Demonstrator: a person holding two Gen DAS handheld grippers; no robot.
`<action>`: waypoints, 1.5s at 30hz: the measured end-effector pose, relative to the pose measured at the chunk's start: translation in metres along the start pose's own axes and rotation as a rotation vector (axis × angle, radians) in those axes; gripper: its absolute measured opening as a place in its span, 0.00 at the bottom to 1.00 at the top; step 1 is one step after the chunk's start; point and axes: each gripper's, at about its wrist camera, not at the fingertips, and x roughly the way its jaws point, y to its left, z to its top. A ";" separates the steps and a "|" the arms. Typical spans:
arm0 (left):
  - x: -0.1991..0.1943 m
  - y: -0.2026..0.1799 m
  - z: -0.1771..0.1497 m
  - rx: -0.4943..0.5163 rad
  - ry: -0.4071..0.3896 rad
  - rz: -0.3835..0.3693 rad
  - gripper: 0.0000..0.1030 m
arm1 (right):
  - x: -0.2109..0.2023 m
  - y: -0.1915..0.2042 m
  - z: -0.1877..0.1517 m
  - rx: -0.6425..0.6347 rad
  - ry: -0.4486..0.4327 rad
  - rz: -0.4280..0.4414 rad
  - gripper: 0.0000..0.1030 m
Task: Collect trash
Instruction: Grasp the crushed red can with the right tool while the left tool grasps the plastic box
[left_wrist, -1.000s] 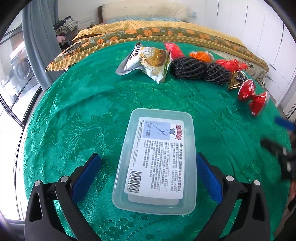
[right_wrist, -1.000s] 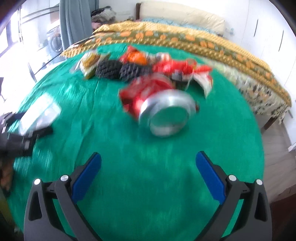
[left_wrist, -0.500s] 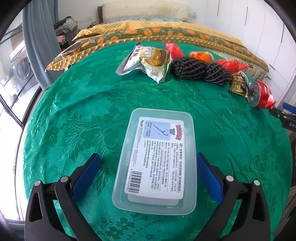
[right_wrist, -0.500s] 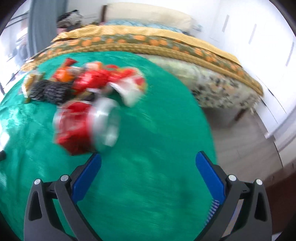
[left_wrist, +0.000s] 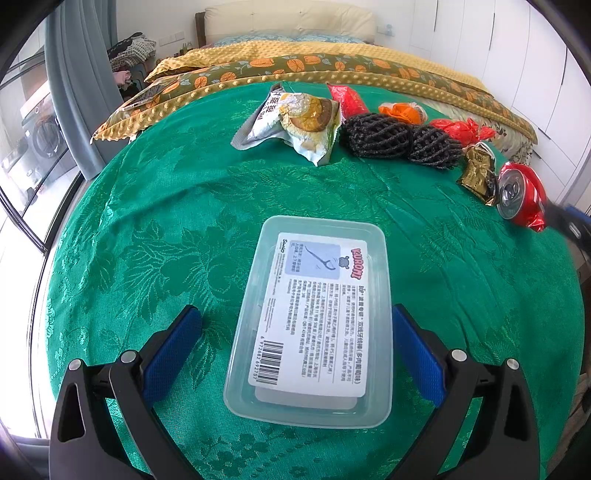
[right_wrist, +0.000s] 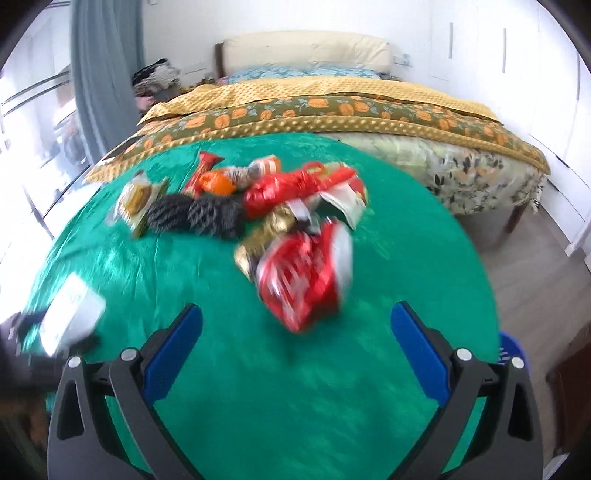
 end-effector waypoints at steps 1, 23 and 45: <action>0.000 0.000 0.000 0.000 0.000 0.000 0.96 | 0.007 0.004 0.004 0.009 0.001 -0.022 0.96; 0.000 0.001 0.000 0.001 -0.002 -0.014 0.96 | -0.001 -0.052 -0.028 -0.122 0.146 0.144 0.59; 0.000 -0.001 0.013 0.109 0.113 -0.066 0.95 | 0.013 -0.036 0.009 -0.321 0.300 0.175 0.83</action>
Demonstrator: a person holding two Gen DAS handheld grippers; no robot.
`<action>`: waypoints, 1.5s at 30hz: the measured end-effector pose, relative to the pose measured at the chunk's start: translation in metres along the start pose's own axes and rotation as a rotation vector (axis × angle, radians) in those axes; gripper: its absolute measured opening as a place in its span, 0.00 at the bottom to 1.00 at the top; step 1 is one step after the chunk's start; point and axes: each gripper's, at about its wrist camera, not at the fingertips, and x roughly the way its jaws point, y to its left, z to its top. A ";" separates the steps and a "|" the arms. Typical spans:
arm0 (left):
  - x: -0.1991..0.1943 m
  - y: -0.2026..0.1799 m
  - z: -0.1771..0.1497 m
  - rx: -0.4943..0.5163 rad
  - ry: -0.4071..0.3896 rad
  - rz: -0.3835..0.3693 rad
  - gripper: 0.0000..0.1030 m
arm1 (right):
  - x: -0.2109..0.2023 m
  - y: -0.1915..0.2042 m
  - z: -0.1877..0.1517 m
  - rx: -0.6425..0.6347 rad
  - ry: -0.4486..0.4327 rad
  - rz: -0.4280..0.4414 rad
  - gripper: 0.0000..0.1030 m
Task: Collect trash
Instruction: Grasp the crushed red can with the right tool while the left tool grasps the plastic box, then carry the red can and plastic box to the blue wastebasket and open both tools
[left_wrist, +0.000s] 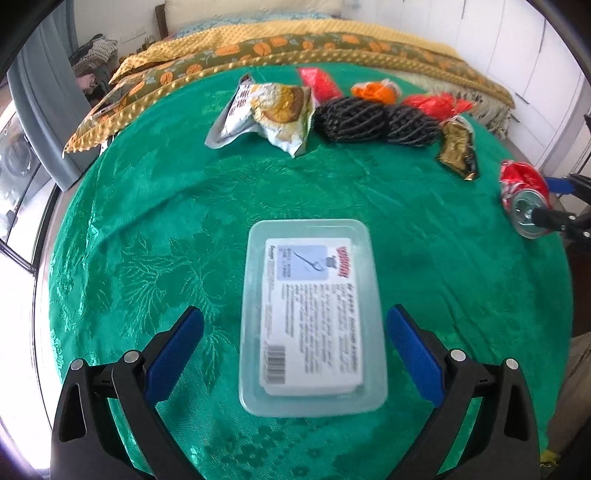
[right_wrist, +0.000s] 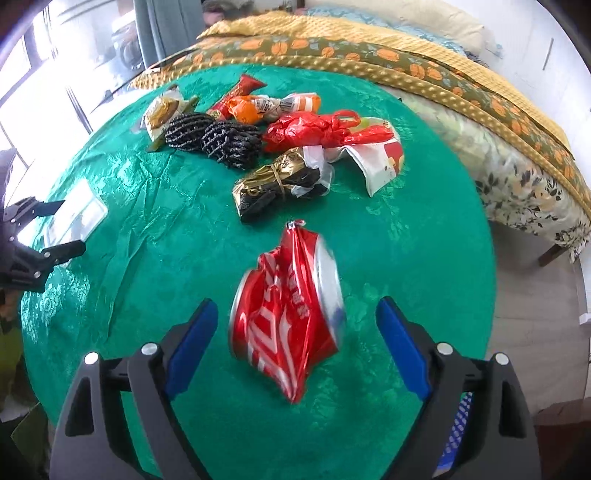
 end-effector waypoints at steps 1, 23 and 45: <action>0.001 0.001 0.001 -0.004 0.009 -0.001 0.91 | 0.001 0.000 0.002 -0.001 0.005 0.003 0.82; -0.033 -0.089 0.012 0.080 -0.059 -0.150 0.60 | -0.042 -0.046 -0.029 0.188 -0.050 0.130 0.56; -0.010 -0.388 0.063 0.342 -0.032 -0.476 0.60 | -0.114 -0.268 -0.191 0.672 -0.180 -0.063 0.56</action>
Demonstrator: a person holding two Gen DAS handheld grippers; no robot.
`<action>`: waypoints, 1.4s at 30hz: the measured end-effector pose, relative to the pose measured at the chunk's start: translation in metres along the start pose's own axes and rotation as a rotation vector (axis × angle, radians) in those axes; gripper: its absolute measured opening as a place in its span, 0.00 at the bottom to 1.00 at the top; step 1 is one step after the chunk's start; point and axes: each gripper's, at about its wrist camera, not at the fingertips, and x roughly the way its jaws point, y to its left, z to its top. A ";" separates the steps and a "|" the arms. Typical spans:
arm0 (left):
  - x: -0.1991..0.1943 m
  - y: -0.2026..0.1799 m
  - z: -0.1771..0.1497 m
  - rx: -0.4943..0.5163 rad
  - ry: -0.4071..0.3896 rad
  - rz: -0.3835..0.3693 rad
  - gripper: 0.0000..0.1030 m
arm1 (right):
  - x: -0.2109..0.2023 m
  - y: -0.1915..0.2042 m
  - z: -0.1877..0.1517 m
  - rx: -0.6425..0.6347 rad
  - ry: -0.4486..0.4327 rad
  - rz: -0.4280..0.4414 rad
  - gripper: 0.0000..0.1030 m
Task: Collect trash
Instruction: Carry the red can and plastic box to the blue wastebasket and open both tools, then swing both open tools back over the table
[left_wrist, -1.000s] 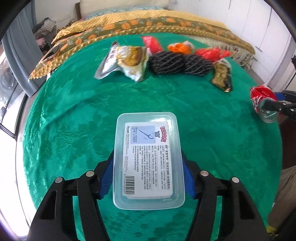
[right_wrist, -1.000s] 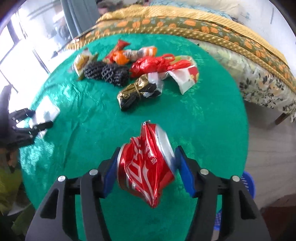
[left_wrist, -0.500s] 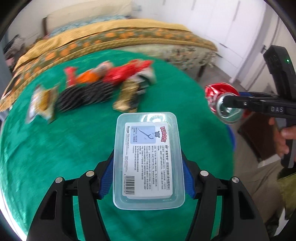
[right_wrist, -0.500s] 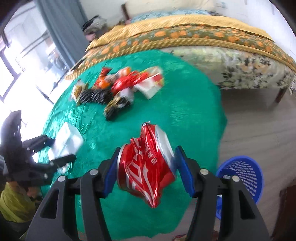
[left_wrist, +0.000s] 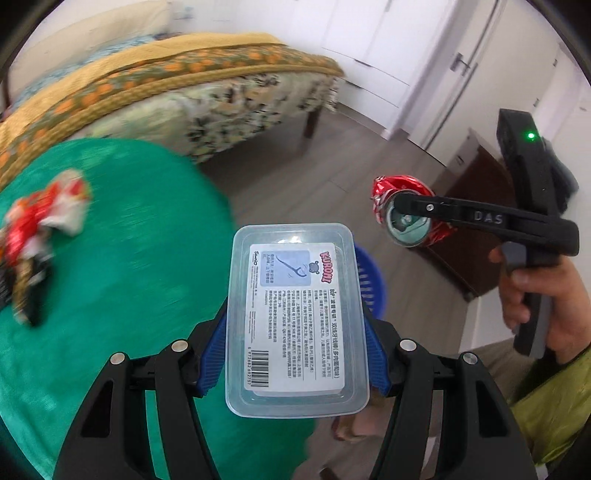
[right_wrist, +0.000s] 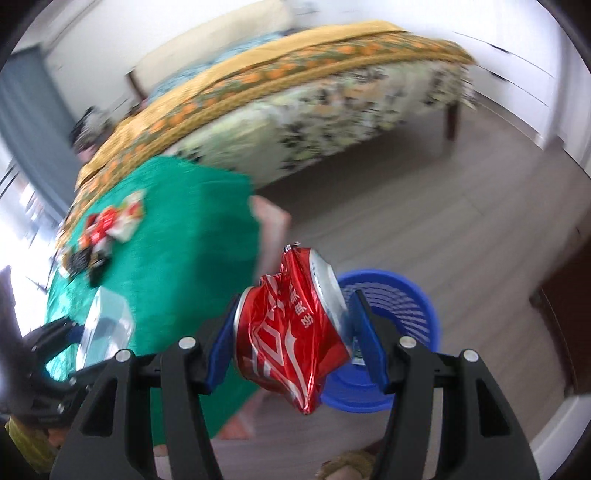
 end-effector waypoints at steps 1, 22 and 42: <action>0.010 -0.007 0.004 0.007 0.003 -0.007 0.60 | 0.002 -0.011 -0.001 0.021 0.000 -0.009 0.56; 0.169 -0.058 0.045 0.018 0.088 -0.019 0.88 | 0.052 -0.133 -0.007 0.317 0.001 0.029 0.78; -0.024 0.037 -0.055 -0.006 -0.136 0.297 0.95 | 0.010 0.003 -0.023 -0.099 -0.273 -0.184 0.96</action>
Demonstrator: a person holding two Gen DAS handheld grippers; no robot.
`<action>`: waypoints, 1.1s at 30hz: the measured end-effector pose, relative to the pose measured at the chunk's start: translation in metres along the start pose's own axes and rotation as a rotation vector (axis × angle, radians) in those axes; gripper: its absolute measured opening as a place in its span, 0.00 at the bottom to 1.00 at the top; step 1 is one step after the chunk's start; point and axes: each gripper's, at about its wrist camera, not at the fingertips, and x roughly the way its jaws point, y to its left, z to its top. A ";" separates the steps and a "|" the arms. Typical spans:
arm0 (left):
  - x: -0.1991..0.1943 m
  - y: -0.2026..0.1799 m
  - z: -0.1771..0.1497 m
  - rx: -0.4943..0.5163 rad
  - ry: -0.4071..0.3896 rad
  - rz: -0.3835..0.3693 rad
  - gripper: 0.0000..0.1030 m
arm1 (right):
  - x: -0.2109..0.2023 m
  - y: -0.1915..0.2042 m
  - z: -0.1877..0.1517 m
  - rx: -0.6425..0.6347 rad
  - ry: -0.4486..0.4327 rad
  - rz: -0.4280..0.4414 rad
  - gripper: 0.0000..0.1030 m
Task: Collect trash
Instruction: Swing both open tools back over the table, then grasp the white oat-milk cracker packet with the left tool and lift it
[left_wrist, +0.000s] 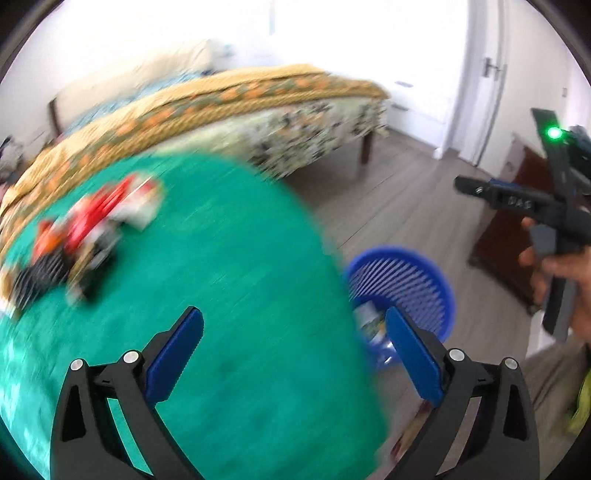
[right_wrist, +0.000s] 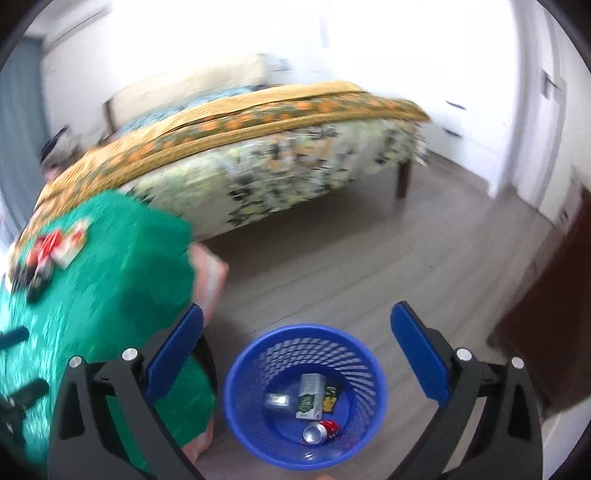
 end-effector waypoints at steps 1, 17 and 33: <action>-0.005 0.016 -0.011 -0.013 0.014 0.021 0.95 | -0.001 0.014 -0.005 -0.024 0.001 0.013 0.96; -0.060 0.260 -0.098 -0.340 0.107 0.322 0.95 | 0.008 0.312 -0.050 -0.316 0.225 0.322 0.96; -0.059 0.275 -0.109 -0.375 0.107 0.294 0.95 | 0.047 0.363 -0.049 -0.372 0.241 0.260 0.96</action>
